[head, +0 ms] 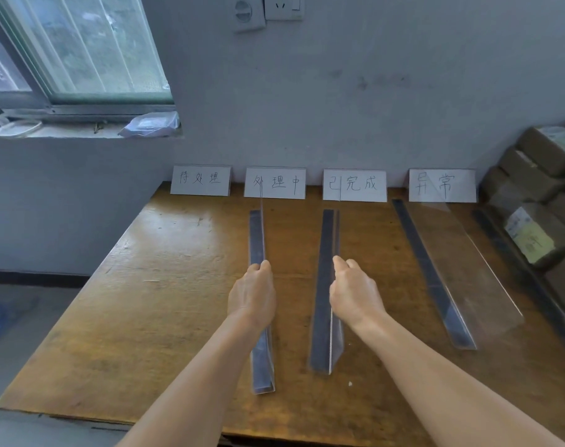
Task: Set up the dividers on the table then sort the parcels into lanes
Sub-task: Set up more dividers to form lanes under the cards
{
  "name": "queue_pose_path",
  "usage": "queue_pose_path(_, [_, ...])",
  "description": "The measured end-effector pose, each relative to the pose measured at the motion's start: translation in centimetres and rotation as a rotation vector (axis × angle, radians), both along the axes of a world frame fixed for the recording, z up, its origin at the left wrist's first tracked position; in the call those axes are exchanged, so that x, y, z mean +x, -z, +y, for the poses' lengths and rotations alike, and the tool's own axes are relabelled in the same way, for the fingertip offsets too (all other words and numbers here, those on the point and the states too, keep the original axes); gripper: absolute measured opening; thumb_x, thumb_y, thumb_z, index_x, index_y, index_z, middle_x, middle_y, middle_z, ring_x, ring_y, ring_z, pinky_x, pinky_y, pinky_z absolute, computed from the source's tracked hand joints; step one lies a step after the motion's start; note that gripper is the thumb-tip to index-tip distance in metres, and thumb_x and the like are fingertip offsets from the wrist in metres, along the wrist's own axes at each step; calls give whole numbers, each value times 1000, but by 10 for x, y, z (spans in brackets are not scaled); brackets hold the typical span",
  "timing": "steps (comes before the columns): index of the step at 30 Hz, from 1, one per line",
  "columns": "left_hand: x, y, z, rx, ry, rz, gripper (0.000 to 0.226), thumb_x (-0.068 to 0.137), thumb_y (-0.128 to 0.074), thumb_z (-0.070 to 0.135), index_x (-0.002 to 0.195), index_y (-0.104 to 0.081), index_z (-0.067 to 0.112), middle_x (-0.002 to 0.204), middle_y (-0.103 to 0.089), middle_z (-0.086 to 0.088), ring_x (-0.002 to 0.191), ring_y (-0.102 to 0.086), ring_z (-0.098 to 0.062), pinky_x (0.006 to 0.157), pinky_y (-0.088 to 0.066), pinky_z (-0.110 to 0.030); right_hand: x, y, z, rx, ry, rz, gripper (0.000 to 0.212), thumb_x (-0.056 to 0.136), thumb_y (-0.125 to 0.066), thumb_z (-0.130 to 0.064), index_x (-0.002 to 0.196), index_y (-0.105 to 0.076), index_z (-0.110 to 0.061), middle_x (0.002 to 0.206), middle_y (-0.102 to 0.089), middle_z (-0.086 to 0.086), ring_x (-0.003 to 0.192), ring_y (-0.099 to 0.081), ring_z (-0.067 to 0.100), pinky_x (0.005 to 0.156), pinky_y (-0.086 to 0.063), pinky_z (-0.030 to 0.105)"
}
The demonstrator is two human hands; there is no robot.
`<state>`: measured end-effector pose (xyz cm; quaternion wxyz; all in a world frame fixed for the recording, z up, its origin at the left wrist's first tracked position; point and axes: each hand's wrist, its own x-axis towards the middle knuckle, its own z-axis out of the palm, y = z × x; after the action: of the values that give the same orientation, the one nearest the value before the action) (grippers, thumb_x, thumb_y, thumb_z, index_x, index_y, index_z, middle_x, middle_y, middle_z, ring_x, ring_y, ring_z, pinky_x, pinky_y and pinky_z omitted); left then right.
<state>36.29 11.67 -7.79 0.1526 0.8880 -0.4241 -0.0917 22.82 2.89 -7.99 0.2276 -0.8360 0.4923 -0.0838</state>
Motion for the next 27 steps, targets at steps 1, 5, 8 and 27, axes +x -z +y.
queue_pose_path(1, [0,1,-1,-8,-3,6,18,91,-38,-3,85,-35,14,90,-46,-2,72,-45,-22,57,-34,-29,1,0,-4,-9,2,3,54,99,-38,-3,150,-23,-11,149,-35,8,126,-48,27,92,-46,29])
queue_pose_path(5, [2,7,-5,-16,3,12,20,91,-41,-2,107,-47,8,94,-46,-1,76,-49,-23,61,-38,-29,5,2,-16,-41,12,8,51,100,-37,-6,149,-27,-12,146,-40,8,124,-50,26,89,-48,28])
queue_pose_path(8, [4,9,-8,-26,-4,13,25,92,-40,-2,114,-47,6,95,-45,-1,76,-49,-22,61,-37,-29,9,2,-23,-45,3,1,50,100,-37,-7,149,-28,-12,145,-41,8,123,-51,26,88,-47,27])
queue_pose_path(27, [7,11,-5,-78,-49,60,55,98,-40,5,150,-28,16,142,-45,-4,124,-50,-22,90,-43,-27,23,3,-43,-35,1,18,52,100,-41,-14,149,-24,-11,144,-39,9,119,-52,26,83,-47,28])
